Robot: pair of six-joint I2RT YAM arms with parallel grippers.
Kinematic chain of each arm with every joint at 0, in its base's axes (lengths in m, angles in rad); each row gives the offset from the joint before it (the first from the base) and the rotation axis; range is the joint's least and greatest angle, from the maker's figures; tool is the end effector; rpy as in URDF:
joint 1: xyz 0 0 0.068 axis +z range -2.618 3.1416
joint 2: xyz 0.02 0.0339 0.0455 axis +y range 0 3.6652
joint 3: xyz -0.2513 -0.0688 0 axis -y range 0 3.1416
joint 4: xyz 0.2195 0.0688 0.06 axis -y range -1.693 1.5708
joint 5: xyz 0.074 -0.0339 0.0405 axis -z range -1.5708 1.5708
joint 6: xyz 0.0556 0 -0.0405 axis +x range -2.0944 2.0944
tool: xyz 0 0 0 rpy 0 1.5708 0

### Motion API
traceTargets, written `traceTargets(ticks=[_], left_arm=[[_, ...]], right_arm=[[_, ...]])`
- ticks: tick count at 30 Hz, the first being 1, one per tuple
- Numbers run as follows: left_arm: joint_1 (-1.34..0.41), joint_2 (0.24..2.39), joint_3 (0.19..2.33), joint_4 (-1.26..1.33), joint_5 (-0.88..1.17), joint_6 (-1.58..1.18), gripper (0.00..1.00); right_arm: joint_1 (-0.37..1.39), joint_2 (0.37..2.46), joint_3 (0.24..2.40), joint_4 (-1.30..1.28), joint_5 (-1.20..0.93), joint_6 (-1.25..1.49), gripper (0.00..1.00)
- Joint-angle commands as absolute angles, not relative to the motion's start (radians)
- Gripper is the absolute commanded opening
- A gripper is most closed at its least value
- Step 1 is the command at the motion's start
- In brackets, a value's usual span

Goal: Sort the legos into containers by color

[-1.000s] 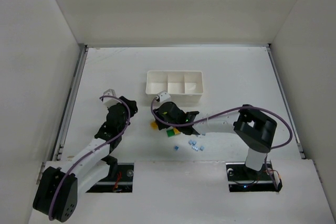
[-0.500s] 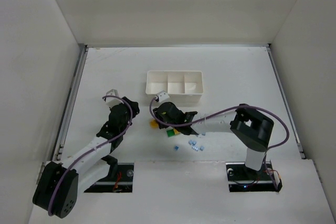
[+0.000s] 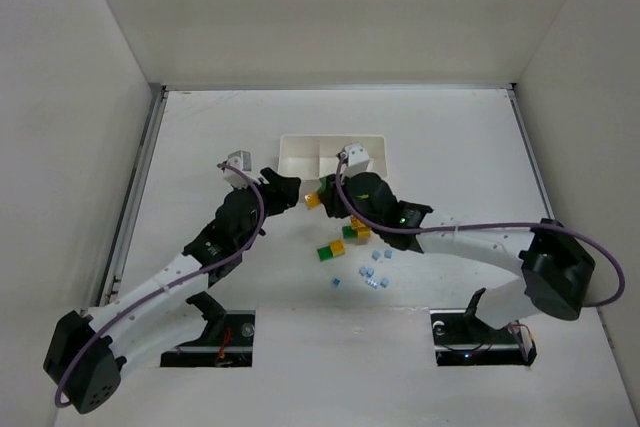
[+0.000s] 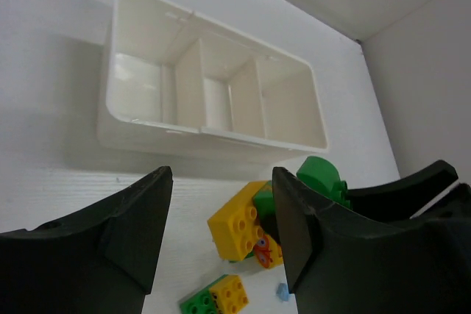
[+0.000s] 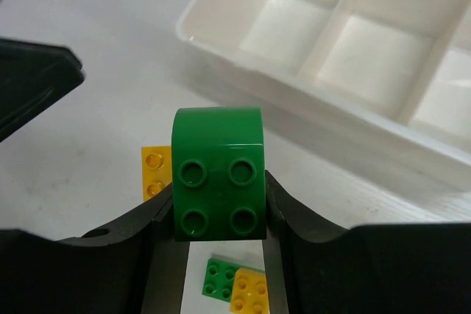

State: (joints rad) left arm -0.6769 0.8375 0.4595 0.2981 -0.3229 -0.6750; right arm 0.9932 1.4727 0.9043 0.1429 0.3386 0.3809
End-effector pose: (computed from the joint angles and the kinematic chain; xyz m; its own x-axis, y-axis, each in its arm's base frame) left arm 0.1703 -0.1142 0.2648 -0.2657 -0.5467 -0.7940 0.2324 0.7630 -0.6031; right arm 0.1945 0.2646 0.2438 -0.4416 -0.0353 -0.8965 -0.4964 0.8420 0.2113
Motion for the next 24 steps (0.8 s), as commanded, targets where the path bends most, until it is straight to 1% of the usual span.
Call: traceTargets(ticks=[1, 4, 7, 12, 18, 24], left_arm=[[-0.715, 0.868, 0.520, 0.245, -0.337, -0.692, 0.54], [-0.754, 0.932, 0.541, 0.258, -0.333, -0.719, 0.54], [-0.794, 1.003, 0.566, 0.288, -0.333, -0.732, 0.51], [-0.841, 1.091, 0.601, 0.370, -0.330, -0.732, 0.51], [-0.858, 1.153, 0.635, 0.394, -0.319, -0.736, 0.52], [-0.874, 1.196, 0.644, 0.439, -0.296, -0.741, 0.52]], right_arm=[[0.943, 1.398, 0.873, 0.190, 0.350, 0.383, 0.20], [0.901, 1.352, 0.838, 0.212, 0.327, 0.397, 0.19], [0.871, 1.299, 0.772, 0.273, 0.285, 0.434, 0.19], [0.831, 1.246, 0.697, 0.327, 0.209, 0.492, 0.19], [0.818, 1.209, 0.670, 0.345, 0.196, 0.505, 0.19], [0.818, 1.226, 0.672, 0.354, 0.184, 0.515, 0.19]])
